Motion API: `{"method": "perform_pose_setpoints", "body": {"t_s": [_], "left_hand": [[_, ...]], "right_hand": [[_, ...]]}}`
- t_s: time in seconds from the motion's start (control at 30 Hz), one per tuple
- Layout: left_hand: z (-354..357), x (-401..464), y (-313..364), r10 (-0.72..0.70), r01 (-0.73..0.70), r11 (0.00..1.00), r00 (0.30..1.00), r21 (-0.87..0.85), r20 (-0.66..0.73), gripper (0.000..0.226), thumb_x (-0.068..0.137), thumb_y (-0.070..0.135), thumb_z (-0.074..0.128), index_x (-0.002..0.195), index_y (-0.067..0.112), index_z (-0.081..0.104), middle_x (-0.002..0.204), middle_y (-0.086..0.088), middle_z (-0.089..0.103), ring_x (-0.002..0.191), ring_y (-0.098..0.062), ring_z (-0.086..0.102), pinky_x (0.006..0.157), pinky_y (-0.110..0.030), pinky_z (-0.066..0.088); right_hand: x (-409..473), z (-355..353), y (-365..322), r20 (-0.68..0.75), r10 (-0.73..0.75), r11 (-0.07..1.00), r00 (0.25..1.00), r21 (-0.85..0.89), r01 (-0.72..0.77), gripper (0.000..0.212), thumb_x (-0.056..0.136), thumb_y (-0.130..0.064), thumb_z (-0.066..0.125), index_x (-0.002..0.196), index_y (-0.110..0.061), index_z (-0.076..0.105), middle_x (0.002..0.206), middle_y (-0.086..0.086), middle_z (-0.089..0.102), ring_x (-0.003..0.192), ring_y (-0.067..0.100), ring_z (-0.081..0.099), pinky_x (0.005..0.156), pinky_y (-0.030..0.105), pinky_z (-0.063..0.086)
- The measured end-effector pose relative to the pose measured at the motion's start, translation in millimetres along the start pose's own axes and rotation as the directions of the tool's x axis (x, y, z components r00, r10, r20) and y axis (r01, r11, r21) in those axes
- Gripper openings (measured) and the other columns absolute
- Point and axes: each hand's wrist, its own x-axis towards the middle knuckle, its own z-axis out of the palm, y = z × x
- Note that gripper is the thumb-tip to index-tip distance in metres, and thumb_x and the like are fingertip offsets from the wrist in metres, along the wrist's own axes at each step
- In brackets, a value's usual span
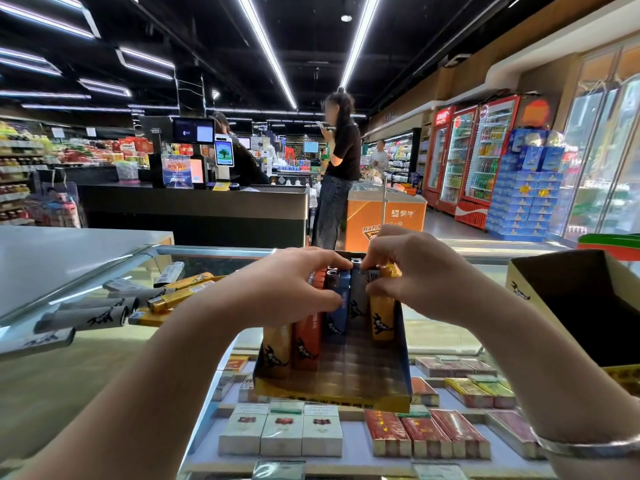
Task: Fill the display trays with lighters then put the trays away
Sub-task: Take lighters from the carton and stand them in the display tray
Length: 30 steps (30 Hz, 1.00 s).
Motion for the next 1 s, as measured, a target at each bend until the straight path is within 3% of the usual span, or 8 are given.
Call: {"method": "perform_pose_setpoints", "body": {"t_s": [0.27,0.43,0.53,0.63,0.73,0.83,0.9,1.0], "left_hand": [[0,0,0,0.007,-0.007,1.000,1.000,-0.005,0.001,0.042,0.085,0.029,0.060,0.122,0.045,0.046,0.128,0.008,0.044,0.089,0.000,0.048,0.067,-0.017,0.048],[0,0,-1,-0.008,0.008,1.000,1.000,-0.011,0.012,0.041,0.086,0.030,0.059,0.119,0.049,0.045,0.115,0.012,0.043,0.087,-0.001,0.050,0.061,-0.014,0.048],[0,0,-1,-0.002,0.002,1.000,1.000,-0.011,0.006,0.041,0.085,0.030,0.060,0.120,0.048,0.046,0.116,0.012,0.043,0.089,-0.001,0.050,0.064,-0.016,0.049],[0,1,-3,0.029,-0.029,1.000,0.999,0.007,-0.016,0.042,0.084,0.032,0.060,0.121,0.047,0.047,0.114,0.013,0.046,0.092,0.000,0.049,0.076,-0.023,0.051],[1,1,-5,0.047,-0.048,0.998,0.998,-0.033,-0.034,0.036,0.083,0.037,0.062,0.116,0.046,0.051,0.112,0.014,0.049,0.095,-0.002,0.053,0.081,-0.030,0.053],[1,1,-7,0.062,-0.077,0.990,0.990,-0.120,-0.128,0.026,0.080,0.047,0.061,0.105,0.043,0.057,0.108,0.009,0.060,0.094,-0.007,0.060,0.080,-0.036,0.055],[1,1,-7,0.102,-0.127,0.988,0.961,-0.082,-0.257,0.019,0.081,0.051,0.056,0.097,0.042,0.060,0.097,0.013,0.064,0.088,-0.003,0.062,0.077,-0.037,0.056],[-2,-3,-5,0.203,-0.218,0.975,0.831,0.033,-0.518,0.011,0.086,0.042,0.053,0.091,0.038,0.063,0.088,0.019,0.064,0.085,0.003,0.060,0.077,-0.031,0.053]], "right_hand": [[0,-1,6,0.012,0.043,0.989,0.999,0.141,-0.045,0.017,0.075,-0.017,0.075,0.080,-0.024,0.060,0.085,-0.014,0.044,0.084,-0.001,0.041,0.071,0.015,0.033],[0,0,6,0.082,0.078,0.994,0.994,0.072,-0.084,0.020,0.074,-0.021,0.075,0.077,-0.026,0.056,0.081,-0.011,0.044,0.083,0.008,0.038,0.073,0.031,0.032],[-1,1,7,0.124,0.105,0.988,0.987,0.098,-0.118,0.026,0.074,-0.023,0.075,0.079,-0.033,0.051,0.098,-0.008,0.042,0.100,0.013,0.033,0.081,0.030,0.029],[-1,8,9,0.187,0.139,0.974,0.972,0.150,-0.168,0.034,0.076,-0.026,0.072,0.098,-0.037,0.048,0.118,-0.009,0.033,0.112,0.012,0.024,0.087,0.026,0.029],[1,19,9,0.198,0.181,0.971,0.963,0.120,-0.207,0.046,0.077,-0.030,0.070,0.111,-0.038,0.041,0.131,-0.012,0.022,0.124,0.016,0.015,0.105,0.040,0.029],[2,25,6,0.117,0.201,0.969,0.973,0.122,-0.215,0.046,0.076,-0.026,0.069,0.112,-0.035,0.042,0.135,-0.011,0.019,0.127,0.012,0.008,0.109,0.046,0.023],[3,28,6,0.095,0.180,0.974,0.979,0.121,-0.191,0.044,0.077,-0.023,0.067,0.111,-0.035,0.042,0.129,-0.009,0.028,0.125,0.015,0.017,0.105,0.042,0.027],[2,32,5,0.075,0.146,0.978,0.986,0.142,-0.156,0.042,0.079,-0.018,0.064,0.113,-0.031,0.042,0.123,-0.007,0.038,0.119,0.015,0.028,0.101,0.045,0.031]]}}
